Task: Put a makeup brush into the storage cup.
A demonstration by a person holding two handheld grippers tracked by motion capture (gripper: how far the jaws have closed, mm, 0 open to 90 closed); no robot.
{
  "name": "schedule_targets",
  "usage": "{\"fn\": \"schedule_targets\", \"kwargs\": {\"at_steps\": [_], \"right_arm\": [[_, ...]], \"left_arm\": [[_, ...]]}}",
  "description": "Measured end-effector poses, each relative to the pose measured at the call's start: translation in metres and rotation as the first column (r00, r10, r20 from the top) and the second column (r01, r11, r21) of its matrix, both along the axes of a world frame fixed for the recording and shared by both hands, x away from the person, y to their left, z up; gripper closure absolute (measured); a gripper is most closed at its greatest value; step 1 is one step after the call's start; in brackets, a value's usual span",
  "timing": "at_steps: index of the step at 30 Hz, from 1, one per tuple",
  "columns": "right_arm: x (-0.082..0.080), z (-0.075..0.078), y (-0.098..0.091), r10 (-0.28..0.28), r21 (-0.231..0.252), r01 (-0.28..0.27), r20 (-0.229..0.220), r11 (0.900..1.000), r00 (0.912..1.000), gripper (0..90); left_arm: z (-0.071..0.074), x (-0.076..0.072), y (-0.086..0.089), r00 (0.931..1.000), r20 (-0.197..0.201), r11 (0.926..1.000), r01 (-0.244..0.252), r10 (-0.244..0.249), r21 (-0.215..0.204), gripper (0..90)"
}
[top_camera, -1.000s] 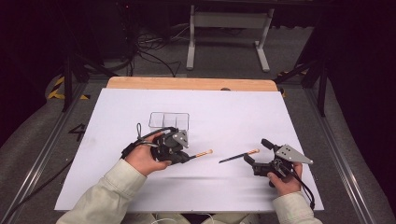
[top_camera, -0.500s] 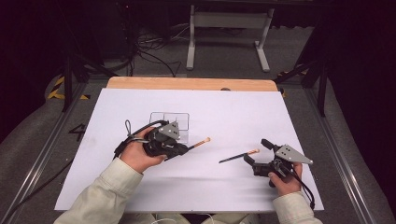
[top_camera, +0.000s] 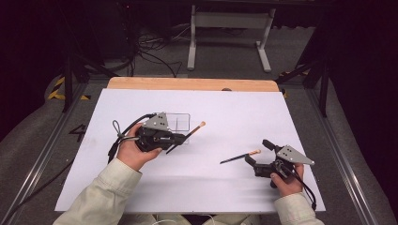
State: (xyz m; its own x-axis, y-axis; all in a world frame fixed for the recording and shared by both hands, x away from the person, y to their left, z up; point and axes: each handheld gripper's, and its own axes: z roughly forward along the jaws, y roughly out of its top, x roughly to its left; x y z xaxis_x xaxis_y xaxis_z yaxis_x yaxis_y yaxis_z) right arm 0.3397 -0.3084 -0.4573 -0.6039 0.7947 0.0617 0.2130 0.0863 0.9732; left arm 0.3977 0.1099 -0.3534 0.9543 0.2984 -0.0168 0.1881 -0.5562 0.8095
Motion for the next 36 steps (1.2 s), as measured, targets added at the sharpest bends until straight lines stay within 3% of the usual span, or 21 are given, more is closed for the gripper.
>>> {"fn": "schedule_targets", "kwargs": {"at_steps": [8, 15, 22, 27, 30, 36], "right_arm": [[0.000, 0.000, 0.000, 0.002, -0.001, -0.002, 0.001, 1.0000, 1.0000, 3.5], [0.000, 0.000, 0.000, 0.002, -0.002, -0.002, 0.001, 1.0000, 1.0000, 3.5], [0.000, 0.000, 0.000, 0.006, -0.004, -0.006, 0.002, 1.0000, 1.0000, 3.5], [0.000, 0.000, 0.000, 0.006, -0.005, -0.006, 0.003, 1.0000, 1.0000, 3.5], [0.000, 0.000, 0.000, 0.006, -0.005, -0.006, 0.001, 1.0000, 1.0000, 3.5], [0.000, 0.000, 0.000, 0.005, -0.008, -0.005, 0.003, 1.0000, 1.0000, 3.5]], "left_arm": [[0.002, 0.002, 0.008, 0.9998, -0.007, 0.9969, -0.019, 0.019, -0.077, 82.7], [0.001, 0.004, 0.016, 0.9981, 0.030, 0.9830, -0.048, 0.055, -0.177, 82.7], [0.000, 0.005, 0.019, 0.9966, 0.042, 0.9755, -0.060, 0.071, -0.212, 82.6], [0.000, 0.007, 0.025, 0.9944, 0.037, 0.9574, -0.085, 0.099, -0.276, 82.7], [-0.002, 0.008, 0.026, 0.9931, 0.049, 0.9539, -0.089, 0.107, -0.287, 82.6], [-0.003, 0.011, 0.030, 0.9884, 0.069, 0.9396, -0.107, 0.136, -0.325, 82.6]]}}
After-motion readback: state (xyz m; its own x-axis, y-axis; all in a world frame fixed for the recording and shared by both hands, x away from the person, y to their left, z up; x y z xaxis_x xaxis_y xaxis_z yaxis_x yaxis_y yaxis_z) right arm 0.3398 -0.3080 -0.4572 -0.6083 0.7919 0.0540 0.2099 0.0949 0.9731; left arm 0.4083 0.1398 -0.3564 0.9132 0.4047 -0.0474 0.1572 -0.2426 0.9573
